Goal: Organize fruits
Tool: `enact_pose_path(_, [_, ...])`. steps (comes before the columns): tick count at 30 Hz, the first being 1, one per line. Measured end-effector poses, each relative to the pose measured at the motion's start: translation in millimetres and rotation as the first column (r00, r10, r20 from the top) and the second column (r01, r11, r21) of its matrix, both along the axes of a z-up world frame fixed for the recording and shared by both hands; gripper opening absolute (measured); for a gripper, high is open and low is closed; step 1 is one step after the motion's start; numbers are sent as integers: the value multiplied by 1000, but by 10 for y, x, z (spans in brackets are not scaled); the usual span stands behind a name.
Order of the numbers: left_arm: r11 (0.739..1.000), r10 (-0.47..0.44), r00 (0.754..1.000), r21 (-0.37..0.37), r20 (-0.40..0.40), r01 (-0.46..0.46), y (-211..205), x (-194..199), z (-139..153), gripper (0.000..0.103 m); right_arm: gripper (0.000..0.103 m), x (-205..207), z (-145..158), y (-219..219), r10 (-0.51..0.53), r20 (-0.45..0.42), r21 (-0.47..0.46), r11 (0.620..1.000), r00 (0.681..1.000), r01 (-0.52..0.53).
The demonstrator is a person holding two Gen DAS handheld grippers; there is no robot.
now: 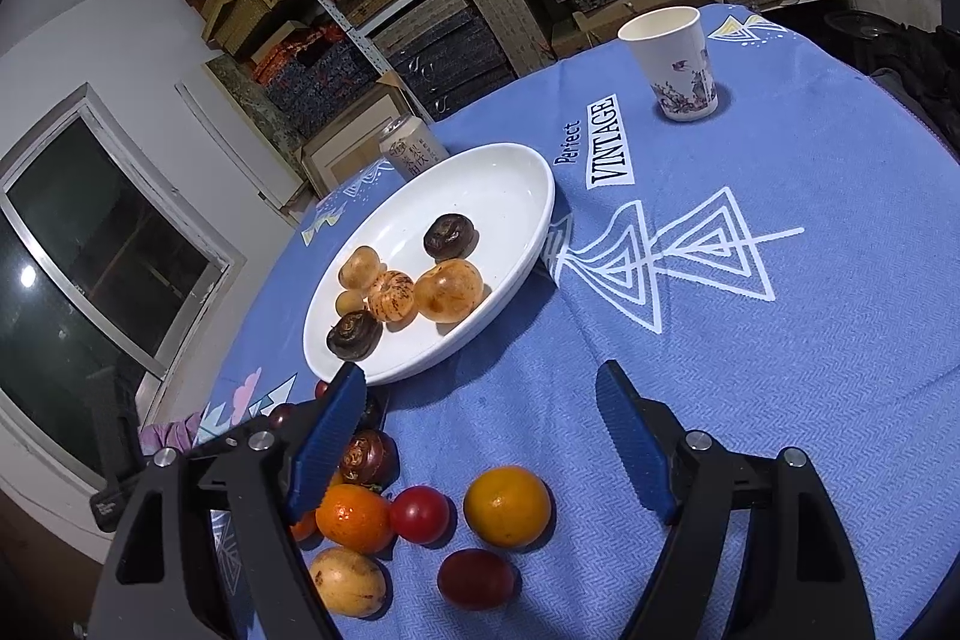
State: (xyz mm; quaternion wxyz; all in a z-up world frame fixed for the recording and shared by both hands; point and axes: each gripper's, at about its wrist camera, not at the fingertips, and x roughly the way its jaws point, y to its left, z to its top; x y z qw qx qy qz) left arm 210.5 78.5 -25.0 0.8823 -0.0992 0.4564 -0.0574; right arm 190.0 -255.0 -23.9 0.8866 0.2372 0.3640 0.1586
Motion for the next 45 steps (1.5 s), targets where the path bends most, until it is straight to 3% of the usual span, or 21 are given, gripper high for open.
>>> enact_pose_path(3, [999,16,1000,50,-6,-16,-11,43,-46,70,80,-1,0,4,1,0,-1,1000,1000,-1])
enact_pose_path(5, [994,83,996,66,33,-85,101,7,23,70,80,-7,2,2,0,2,-4,1000,1000,0])
enact_pose_path(7, [990,138,990,19,29,-138,296,6,46,68,80,-19,-6,14,-1,-6,-25,1000,1000,1])
enact_pose_path(9, [988,127,992,-85,-14,-128,414,36,5,67,80,-26,-13,44,11,-11,-38,999,1000,-11])
enact_pose_path(11, [990,98,995,-102,-21,-100,383,43,-3,63,80,-46,-14,91,26,-10,-57,998,1000,-26])
enact_pose_path(15, [998,52,999,-20,-16,-52,171,92,-48,58,80,-119,-17,145,47,-7,-83,995,999,-47])
enact_pose_path(21, [997,74,996,-8,-41,-75,186,211,-139,53,80,-206,-109,300,78,-37,-200,976,996,-84])
enact_pose_path(26, [997,76,997,36,-32,-75,135,293,-153,51,79,-195,-135,267,61,-46,-213,975,997,-70])
enact_pose_path(30, [997,68,997,37,-27,-67,119,282,-137,40,69,-191,-164,283,71,-56,-221,972,996,-82])
enact_pose_path(33, [997,70,997,18,-28,-70,147,275,-138,39,60,-176,-207,317,91,-77,-223,969,993,-107])
enact_pose_path(39, [997,64,998,42,-26,-63,111,237,-135,39,60,-179,-245,363,116,-98,-225,965,988,-135])
enact_pose_path(44, [998,66,997,20,-36,-65,132,239,-135,40,39,-125,-355,372,116,-145,-221,964,983,-146])
enact_pose_path(45, [998,66,997,19,-37,-65,132,237,-135,40,39,-121,-370,371,113,-149,-221,964,982,-145])
